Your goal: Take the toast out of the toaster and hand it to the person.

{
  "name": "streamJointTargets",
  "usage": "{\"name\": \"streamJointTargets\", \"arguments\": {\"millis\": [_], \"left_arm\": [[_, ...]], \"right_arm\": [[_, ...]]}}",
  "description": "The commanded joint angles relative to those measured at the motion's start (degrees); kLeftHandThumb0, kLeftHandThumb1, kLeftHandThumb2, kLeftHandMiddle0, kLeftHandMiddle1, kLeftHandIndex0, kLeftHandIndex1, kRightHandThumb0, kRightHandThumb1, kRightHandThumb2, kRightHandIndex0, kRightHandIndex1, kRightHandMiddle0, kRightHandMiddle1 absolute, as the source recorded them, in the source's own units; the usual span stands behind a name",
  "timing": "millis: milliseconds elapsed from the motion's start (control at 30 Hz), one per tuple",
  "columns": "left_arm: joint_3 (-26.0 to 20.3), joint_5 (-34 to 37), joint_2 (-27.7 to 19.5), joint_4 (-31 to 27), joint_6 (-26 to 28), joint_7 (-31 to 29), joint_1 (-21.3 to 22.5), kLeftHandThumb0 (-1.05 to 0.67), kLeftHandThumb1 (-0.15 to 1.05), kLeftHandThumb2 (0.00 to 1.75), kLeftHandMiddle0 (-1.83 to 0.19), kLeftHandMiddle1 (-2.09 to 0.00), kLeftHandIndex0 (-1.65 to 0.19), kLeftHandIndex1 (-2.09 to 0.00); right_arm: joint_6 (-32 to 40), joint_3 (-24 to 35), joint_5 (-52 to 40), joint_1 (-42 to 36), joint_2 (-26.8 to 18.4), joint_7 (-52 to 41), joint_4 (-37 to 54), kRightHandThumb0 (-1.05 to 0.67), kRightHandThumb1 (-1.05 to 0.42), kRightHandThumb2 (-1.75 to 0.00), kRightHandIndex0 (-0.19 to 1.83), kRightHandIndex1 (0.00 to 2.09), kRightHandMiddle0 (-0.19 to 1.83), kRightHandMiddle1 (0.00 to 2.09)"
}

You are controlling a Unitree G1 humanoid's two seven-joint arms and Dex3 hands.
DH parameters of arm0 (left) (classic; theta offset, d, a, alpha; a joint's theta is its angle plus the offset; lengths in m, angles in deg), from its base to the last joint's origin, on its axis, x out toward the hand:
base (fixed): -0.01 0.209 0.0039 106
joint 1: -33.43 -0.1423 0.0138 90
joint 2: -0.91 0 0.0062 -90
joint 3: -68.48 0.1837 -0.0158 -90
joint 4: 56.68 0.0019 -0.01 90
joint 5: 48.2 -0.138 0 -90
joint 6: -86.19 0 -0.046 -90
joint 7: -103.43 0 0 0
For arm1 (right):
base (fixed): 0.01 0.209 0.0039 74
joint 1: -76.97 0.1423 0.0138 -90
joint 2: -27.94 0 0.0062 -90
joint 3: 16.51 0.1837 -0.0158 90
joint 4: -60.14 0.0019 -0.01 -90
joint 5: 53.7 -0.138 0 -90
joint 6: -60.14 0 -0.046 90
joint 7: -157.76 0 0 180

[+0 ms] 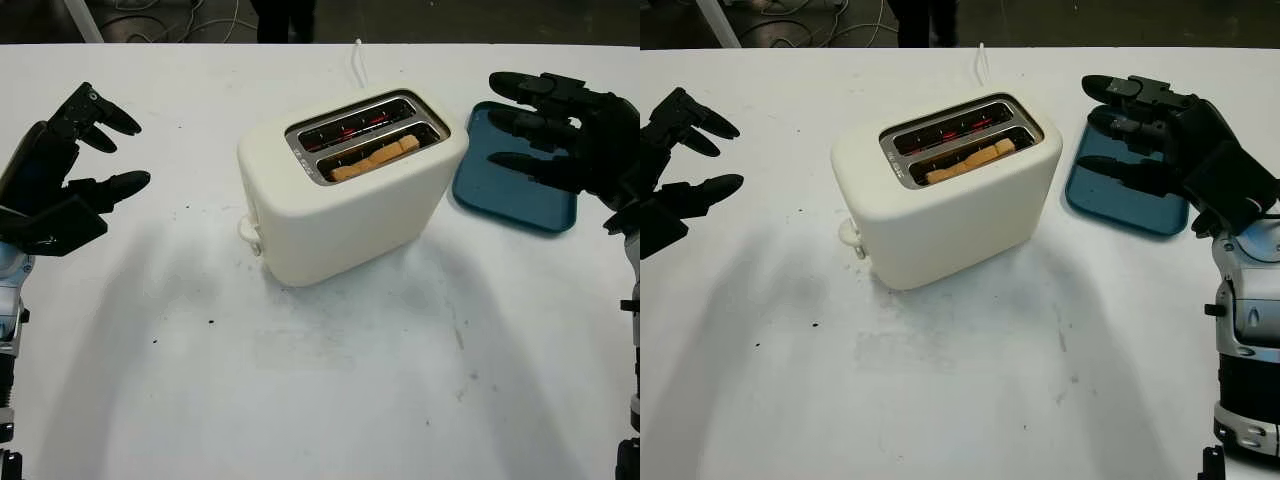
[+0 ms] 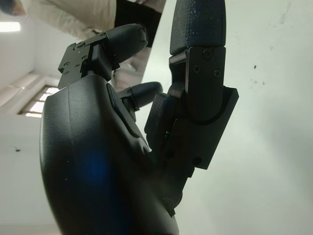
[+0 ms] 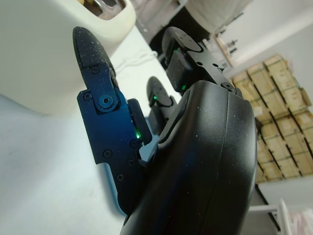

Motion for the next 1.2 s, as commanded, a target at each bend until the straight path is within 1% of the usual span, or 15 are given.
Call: {"name": "streamJointTargets", "arguments": {"millis": [0,200,400,700,900,1167], "left_arm": [[-0.3,0.4,0.3,-0.6,0.3,-0.1,-0.6,-1.05,0.92,0.43,0.0,-1.73,0.0,-1.55],[-0.2,0.5,0.2,-0.3,0.2,-0.2,-0.3,-1.05,0.92,0.43,0.0,-1.73,0.0,-1.54],[-0.1,0.5,0.1,0.0,-0.3,-0.2,0.0,-1.05,0.92,0.44,0.0,-1.71,0.0,-1.54],[-0.1,0.8,0.2,0.0,-0.1,-0.5,0.1,-1.05,0.92,0.43,0.0,-1.69,0.0,-1.54],[0.0,0.3,0.0,-0.1,-0.2,-0.2,0.0,-1.05,0.92,0.45,0.0,-1.7,0.0,-1.54],[-0.2,0.6,0.1,0.0,-0.2,-0.3,-0.1,-1.05,0.92,0.43,0.0,-1.69,0.0,-1.54]], "right_arm": [[0.3,0.4,-0.7,-0.3,-0.4,-0.2,0.4,-0.62,-0.8,0.0,0.55,0.0,0.53,0.0],[-0.4,0.2,-0.1,-0.1,-0.5,0.1,0.2,-0.63,-0.79,0.0,0.55,0.01,0.53,0.01],[0.6,0.1,-0.3,0.2,-0.2,0.3,0.7,-0.65,-0.78,0.0,0.55,0.01,0.53,0.0],[0.7,-0.1,-0.1,0.3,-0.4,0.3,0.9,-0.64,-0.79,0.0,0.55,0.0,0.53,0.0],[0.4,0.0,-0.6,0.3,-0.3,0.0,0.5,-0.6,-0.79,0.0,0.54,0.0,0.52,0.0],[0.7,-0.1,0.0,0.1,-0.3,0.4,0.9,-0.63,-0.79,0.0,0.55,0.0,0.53,0.0]]}}
